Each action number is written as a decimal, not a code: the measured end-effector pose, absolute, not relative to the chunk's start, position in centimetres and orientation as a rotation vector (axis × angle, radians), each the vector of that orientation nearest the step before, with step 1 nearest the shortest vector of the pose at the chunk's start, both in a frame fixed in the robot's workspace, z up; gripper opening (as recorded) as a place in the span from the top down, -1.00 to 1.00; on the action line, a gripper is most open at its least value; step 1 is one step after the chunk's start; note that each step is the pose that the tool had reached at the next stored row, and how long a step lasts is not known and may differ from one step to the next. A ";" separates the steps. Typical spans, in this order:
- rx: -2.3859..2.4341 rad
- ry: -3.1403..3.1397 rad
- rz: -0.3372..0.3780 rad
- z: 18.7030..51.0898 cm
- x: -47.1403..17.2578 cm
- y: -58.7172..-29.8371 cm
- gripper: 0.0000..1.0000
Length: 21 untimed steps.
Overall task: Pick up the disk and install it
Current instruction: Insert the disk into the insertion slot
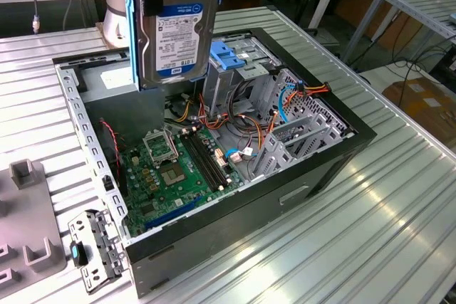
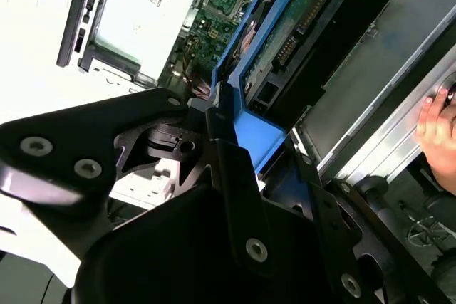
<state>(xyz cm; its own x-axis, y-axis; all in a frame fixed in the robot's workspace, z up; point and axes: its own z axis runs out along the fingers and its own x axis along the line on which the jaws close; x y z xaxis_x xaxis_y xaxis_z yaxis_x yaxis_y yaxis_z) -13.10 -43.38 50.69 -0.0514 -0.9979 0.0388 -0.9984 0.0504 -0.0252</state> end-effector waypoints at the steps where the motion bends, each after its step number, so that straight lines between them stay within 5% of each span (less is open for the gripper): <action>1: 2.156 -2.269 0.071 50.7 -13.1 -43.6 0.25; 21: 2.154 -2.266 0.076 50.6 -13.1 -47.5 0.25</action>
